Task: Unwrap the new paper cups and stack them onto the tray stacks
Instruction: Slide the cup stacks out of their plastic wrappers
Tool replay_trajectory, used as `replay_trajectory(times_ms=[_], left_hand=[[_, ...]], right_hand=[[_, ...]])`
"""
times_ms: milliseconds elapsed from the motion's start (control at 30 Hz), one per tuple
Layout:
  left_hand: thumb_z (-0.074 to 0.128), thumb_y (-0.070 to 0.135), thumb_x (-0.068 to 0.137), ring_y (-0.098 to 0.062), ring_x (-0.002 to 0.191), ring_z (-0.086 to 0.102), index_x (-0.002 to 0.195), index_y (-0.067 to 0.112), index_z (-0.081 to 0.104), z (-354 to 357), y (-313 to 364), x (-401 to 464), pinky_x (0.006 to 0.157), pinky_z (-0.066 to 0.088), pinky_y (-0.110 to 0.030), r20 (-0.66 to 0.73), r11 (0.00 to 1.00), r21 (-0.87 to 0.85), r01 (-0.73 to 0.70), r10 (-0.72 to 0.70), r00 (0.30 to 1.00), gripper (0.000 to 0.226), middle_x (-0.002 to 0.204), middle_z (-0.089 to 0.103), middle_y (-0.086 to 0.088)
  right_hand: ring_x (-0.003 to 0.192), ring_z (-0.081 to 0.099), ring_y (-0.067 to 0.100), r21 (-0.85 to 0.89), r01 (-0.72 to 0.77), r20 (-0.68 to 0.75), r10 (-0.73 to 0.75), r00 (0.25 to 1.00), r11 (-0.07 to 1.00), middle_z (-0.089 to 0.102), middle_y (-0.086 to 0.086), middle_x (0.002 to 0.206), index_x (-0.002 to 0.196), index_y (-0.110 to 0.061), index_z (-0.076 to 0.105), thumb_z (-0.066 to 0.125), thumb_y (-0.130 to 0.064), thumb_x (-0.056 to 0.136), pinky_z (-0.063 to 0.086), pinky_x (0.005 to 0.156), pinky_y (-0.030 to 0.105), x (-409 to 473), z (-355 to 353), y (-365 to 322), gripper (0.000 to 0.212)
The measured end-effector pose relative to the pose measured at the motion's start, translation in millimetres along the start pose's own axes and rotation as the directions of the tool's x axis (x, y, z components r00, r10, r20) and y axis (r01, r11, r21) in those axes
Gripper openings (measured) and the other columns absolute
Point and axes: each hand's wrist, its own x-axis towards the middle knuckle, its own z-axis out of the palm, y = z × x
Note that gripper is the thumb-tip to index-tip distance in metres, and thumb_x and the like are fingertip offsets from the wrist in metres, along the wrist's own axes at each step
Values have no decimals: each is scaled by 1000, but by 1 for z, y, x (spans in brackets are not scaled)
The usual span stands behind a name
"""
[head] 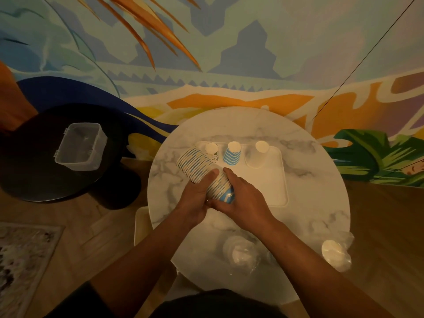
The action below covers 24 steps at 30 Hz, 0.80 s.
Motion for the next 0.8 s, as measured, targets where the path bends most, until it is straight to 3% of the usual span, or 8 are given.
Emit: replay_trajectory(times_ms=[133,200,300,500,667,800], left_hand=[[60,53,89,-31,116,68,135,24,55,-5,10,6,96,55,-51,26,990,-124,72,-70,997,54,127,69,-13],[55,55,95,-33,120,66,137,22,55,-6,15,11,103,51,-53,46,983,-160,95,-89,995,53,129,68,-14],[59,53,94,-34,119,66,140,17,54,-11,20,18,104,50,-55,18,980,-171,97,-96,995,58,130,68,-15],[63,60,86,-36,114,68,133,18,54,-18,24,28,99,52,-57,-71,976,-195,97,-113,991,63,125,69,-17],[63,64,85,-36,115,67,135,18,53,-34,32,42,98,52,-59,-139,969,-233,88,-123,983,69,127,67,-18],[54,66,92,-35,116,65,123,18,57,-35,34,46,100,51,-56,-121,960,-262,97,-132,984,57,125,66,-18]], right_hand=[[125,55,20,67,63,101,-70,992,996,34,-4,157,157,-45,-3,70,-72,77,52,96,37,8,-16,-8,112],[128,54,22,35,154,109,-157,982,988,21,-7,163,156,-50,-7,68,-69,81,52,96,35,12,-20,-11,108],[129,54,23,-40,260,108,-255,961,965,28,-6,160,158,-47,3,63,-63,88,53,96,37,16,-18,-7,94],[127,54,15,-51,228,-12,-229,973,972,47,-5,150,157,-33,30,62,-61,91,52,99,31,7,-11,1,78],[123,53,11,-12,223,82,-222,972,975,50,-8,143,158,-38,24,62,-63,89,49,99,29,-6,-11,13,82],[138,34,-2,169,191,236,-228,944,967,27,-14,157,159,-42,8,77,-54,82,34,112,18,-9,-16,17,105]])
